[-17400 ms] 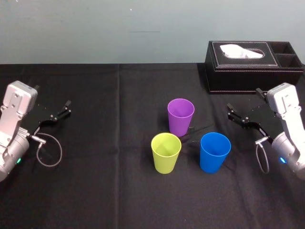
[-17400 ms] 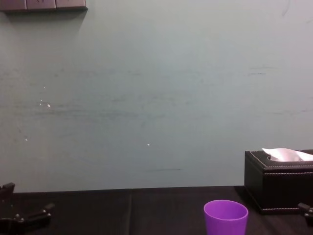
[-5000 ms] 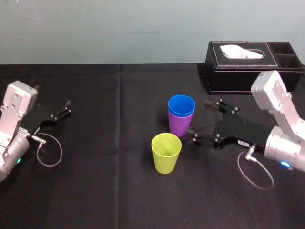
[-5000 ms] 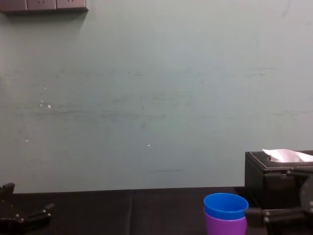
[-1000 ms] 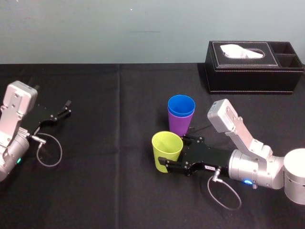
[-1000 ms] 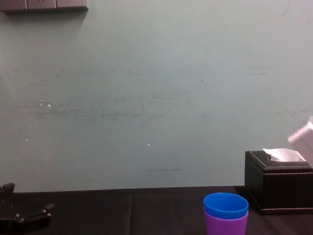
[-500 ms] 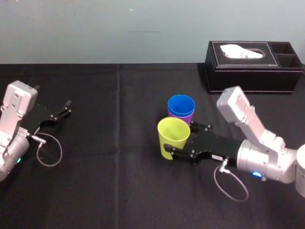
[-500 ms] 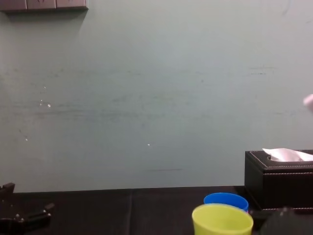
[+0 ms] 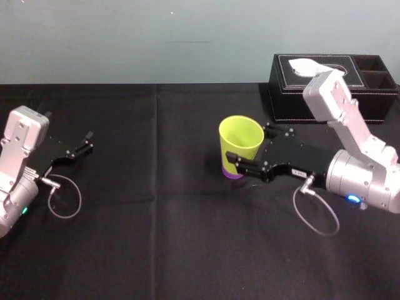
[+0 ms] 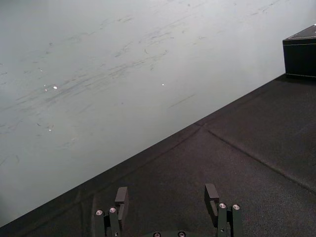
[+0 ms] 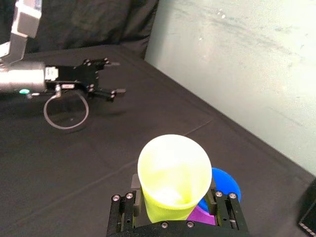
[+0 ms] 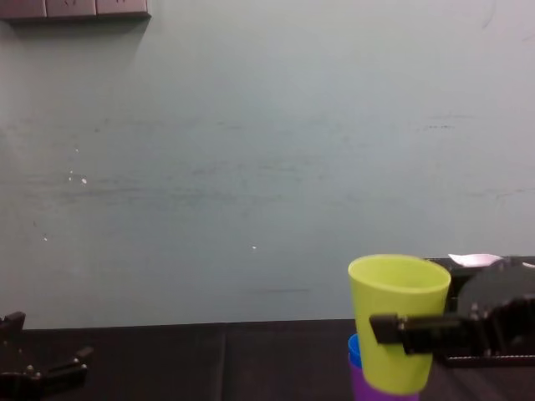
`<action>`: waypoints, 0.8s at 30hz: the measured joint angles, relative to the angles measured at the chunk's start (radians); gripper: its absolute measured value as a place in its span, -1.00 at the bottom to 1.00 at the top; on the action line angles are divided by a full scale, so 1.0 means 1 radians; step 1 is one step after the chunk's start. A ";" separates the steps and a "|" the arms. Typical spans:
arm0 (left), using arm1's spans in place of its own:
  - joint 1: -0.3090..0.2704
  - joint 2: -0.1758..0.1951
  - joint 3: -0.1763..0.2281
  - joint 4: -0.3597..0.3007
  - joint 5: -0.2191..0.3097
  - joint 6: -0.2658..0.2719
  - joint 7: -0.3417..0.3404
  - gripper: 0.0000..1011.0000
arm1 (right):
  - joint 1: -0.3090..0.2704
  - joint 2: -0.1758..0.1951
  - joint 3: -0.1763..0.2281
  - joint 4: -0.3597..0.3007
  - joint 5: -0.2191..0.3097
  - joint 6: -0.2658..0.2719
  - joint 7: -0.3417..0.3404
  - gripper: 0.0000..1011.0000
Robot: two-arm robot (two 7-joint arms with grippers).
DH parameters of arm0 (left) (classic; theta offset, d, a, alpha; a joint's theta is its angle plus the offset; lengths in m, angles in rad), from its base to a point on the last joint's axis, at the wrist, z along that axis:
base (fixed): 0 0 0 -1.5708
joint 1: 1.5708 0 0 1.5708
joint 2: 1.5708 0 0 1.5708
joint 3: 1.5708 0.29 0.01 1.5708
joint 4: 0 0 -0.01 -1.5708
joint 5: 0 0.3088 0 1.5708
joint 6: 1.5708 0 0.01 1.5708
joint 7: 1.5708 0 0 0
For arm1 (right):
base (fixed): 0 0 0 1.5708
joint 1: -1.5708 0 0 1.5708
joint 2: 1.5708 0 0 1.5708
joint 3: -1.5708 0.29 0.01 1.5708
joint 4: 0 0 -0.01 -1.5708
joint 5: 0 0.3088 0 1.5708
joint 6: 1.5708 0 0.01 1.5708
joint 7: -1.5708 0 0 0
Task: Stack the three plastic cups sequentially using one hand.
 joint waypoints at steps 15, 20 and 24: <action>0.000 0.000 0.000 0.000 0.000 0.000 0.000 1.00 | 0.061 -0.027 0.019 0.040 -0.003 0.017 -0.022 0.45; 0.000 0.000 0.000 0.000 0.000 0.000 0.000 1.00 | 0.085 -0.043 0.013 0.077 -0.010 0.018 -0.022 0.45; 0.000 0.000 0.000 0.000 0.000 0.000 0.000 1.00 | 0.105 -0.056 0.005 0.107 -0.018 0.019 -0.020 0.45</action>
